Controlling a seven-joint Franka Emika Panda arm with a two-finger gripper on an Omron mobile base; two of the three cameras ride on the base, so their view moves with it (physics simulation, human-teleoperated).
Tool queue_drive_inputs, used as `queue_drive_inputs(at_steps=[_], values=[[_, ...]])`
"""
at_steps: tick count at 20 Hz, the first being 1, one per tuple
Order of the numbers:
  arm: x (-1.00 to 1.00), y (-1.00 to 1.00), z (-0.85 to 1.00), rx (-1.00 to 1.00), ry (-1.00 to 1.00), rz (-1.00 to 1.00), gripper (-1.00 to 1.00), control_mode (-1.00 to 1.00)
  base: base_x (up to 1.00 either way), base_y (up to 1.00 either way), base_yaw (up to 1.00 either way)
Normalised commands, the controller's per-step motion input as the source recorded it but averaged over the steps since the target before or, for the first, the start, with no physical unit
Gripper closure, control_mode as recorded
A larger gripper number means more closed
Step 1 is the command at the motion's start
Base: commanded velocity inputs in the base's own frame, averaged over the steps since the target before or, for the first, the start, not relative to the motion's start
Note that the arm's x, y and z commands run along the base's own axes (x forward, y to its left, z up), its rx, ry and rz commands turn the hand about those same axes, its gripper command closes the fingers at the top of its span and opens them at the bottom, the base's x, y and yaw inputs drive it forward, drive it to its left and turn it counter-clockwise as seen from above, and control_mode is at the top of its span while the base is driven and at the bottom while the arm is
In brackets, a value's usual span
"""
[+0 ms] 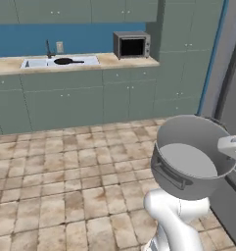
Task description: Move the pot and pan from the stove into the sink.
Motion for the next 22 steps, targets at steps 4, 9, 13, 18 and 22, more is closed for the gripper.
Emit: queue_drive_inputs(at_steps=[4,9,13,18,22], values=[[0.0,0.0,0.0,0.0,0.0,0.0,1.0,1.0,-0.2,0.0,0.37],[0.0,0.0,0.0,0.0,0.0,0.0,1.0,1.0,0.02,0.0,0.0],[0.0,0.0,0.0,0.0,0.0,0.0,1.0,1.0,0.47,0.06,0.0],[0.0,0.0,0.0,0.0,0.0,0.0,1.0,1.0,0.68,0.14,0.0],[0.0,0.0,0.0,0.0,0.0,0.0,1.0,1.0,0.7,0.15,0.0]])
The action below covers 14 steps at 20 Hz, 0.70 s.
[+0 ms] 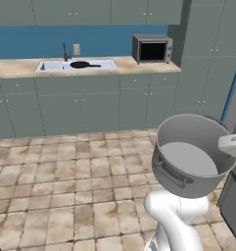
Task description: Move the pot and pan from the stove into the sink.
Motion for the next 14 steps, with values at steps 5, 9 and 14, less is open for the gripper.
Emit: queue_drive_inputs(at_steps=[5,9,14], values=[[0.0,0.0,0.0,0.0,0.0,0.0,1.0,1.0,0.72,0.16,0.0],[0.0,0.0,0.0,0.0,0.0,0.0,1.0,1.0,0.72,0.17,0.0],[0.0,0.0,0.0,0.0,0.0,0.0,1.0,1.0,0.74,0.18,0.0]])
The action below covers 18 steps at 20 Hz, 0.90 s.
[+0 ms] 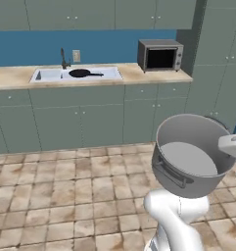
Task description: Move the pot and pan from the stove into the sink.
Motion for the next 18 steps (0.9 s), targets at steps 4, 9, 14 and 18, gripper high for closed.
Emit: queue_drive_inputs(at_steps=[4,9,14,18], values=[[0.0,0.0,0.0,0.0,0.0,0.0,1.0,1.0,0.79,0.19,-0.01],[0.0,0.0,0.0,0.0,0.0,0.0,1.0,1.0,0.84,0.19,-0.01],[0.0,0.0,0.0,0.0,0.0,0.0,1.0,1.0,0.85,0.2,-0.01],[0.0,0.0,0.0,0.0,0.0,0.0,1.0,1.0,0.87,0.21,-0.01]])
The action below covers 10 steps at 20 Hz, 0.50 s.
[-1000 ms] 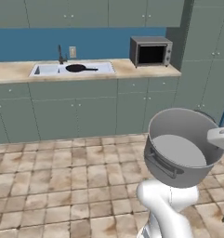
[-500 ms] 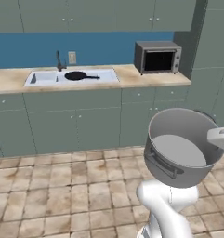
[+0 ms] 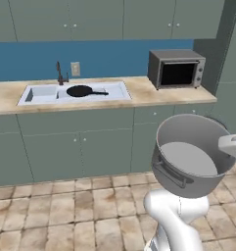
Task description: Move the pot and pan from the stove into the sink.
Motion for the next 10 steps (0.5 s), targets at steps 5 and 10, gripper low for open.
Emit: queue_drive_inputs(at_steps=[5,10], values=[[0.0,0.0,0.0,0.0,0.0,0.0,1.0,1.0,0.84,0.2,-0.01],[0.0,0.0,0.0,0.0,0.0,0.0,1.0,1.0,0.82,0.21,0.0]])
